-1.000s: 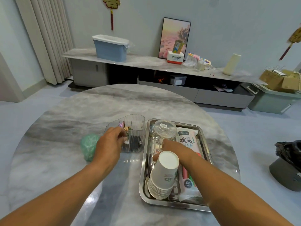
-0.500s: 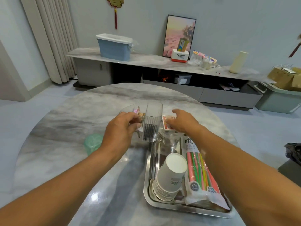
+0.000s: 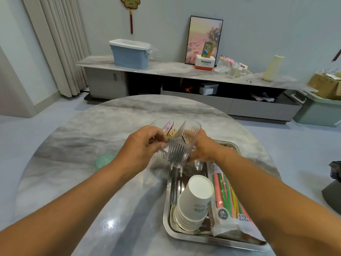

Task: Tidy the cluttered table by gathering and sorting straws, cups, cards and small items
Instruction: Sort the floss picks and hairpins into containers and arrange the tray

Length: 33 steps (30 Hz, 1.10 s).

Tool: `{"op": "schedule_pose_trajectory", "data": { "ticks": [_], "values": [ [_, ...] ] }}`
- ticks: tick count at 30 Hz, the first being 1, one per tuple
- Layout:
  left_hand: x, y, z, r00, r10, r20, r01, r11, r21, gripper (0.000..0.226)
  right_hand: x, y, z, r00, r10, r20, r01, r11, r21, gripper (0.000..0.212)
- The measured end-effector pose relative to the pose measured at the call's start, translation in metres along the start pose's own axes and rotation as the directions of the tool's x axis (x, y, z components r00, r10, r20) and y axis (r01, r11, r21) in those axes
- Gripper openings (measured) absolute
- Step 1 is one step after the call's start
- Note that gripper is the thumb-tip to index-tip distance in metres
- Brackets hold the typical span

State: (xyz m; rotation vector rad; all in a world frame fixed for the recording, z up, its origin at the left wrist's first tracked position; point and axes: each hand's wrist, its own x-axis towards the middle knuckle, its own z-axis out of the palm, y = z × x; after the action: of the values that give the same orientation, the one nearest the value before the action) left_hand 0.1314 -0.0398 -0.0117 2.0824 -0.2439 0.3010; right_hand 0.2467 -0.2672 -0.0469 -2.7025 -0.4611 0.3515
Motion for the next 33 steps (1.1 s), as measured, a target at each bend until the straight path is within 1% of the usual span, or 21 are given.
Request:
{"op": "schedule_pose_trajectory", "data": {
  "ticks": [2,5,7,9,11,14,15,17,19,20,23,27,30,33],
  "values": [
    [0.001,-0.003,-0.003,0.999,-0.010,0.043,0.010,1.000,0.013,0.016,0.005,-0.002,0.002,1.000,0.015,-0.027,-0.015,1.000,0.027,0.085],
    [0.004,-0.008,-0.007,0.999,-0.031,0.045,0.030,0.999,0.016,0.017,0.007,0.002,0.001,0.999,-0.028,-0.036,0.033,0.987,0.160,0.071],
    [0.007,-0.011,-0.008,0.999,-0.039,0.020,0.039,0.999,-0.001,0.017,0.004,0.005,-0.007,0.995,-0.036,-0.088,0.056,0.971,0.233,0.075],
    [0.010,-0.012,-0.006,0.999,-0.032,0.001,0.032,0.999,-0.007,0.019,0.001,0.009,-0.022,0.984,-0.040,-0.171,0.087,0.956,0.279,0.086],
    [0.013,-0.012,-0.002,1.000,-0.019,0.015,0.019,1.000,-0.007,0.019,-0.003,0.013,-0.043,0.968,-0.020,-0.251,0.108,0.934,0.341,0.091],
    [0.017,-0.007,0.008,0.998,-0.029,0.060,0.031,0.999,-0.029,0.019,-0.012,0.017,-0.080,0.939,0.056,-0.338,0.089,0.913,0.398,0.091],
    [0.018,-0.004,0.013,0.998,-0.019,0.062,0.020,1.000,-0.013,0.018,-0.015,0.019,-0.089,0.931,0.088,-0.354,0.075,0.902,0.424,0.090],
    [0.018,0.005,0.027,0.999,0.017,0.041,-0.021,0.995,0.100,0.017,-0.019,0.024,-0.101,0.919,0.133,-0.372,0.062,0.882,0.467,0.089],
    [0.017,0.014,0.043,0.999,0.036,0.010,-0.038,0.968,0.250,0.018,-0.023,0.027,-0.106,0.906,0.158,-0.394,0.048,0.884,0.465,0.089],
    [0.017,0.018,0.050,0.999,0.040,-0.005,-0.037,0.954,0.297,0.019,-0.025,0.028,-0.106,0.899,0.164,-0.406,0.044,0.889,0.456,0.089],
    [0.024,0.024,0.073,0.999,0.038,-0.024,-0.028,0.941,0.336,0.020,-0.030,0.030,-0.105,0.885,0.174,-0.431,0.021,0.911,0.412,0.091],
    [0.044,0.032,0.099,0.998,-0.026,-0.051,0.041,0.949,0.313,0.022,-0.035,0.029,-0.101,0.878,0.177,-0.446,-0.012,0.937,0.349,0.092],
    [0.061,0.039,0.114,0.992,-0.104,-0.071,0.116,0.973,0.201,0.020,-0.035,0.029,-0.098,0.876,0.177,-0.448,-0.029,0.948,0.317,0.093],
    [0.074,0.041,0.123,0.986,-0.157,-0.063,0.165,0.977,0.133,0.020,-0.034,0.029,-0.094,0.881,0.176,-0.438,-0.037,0.951,0.307,0.094]
  ]
}}
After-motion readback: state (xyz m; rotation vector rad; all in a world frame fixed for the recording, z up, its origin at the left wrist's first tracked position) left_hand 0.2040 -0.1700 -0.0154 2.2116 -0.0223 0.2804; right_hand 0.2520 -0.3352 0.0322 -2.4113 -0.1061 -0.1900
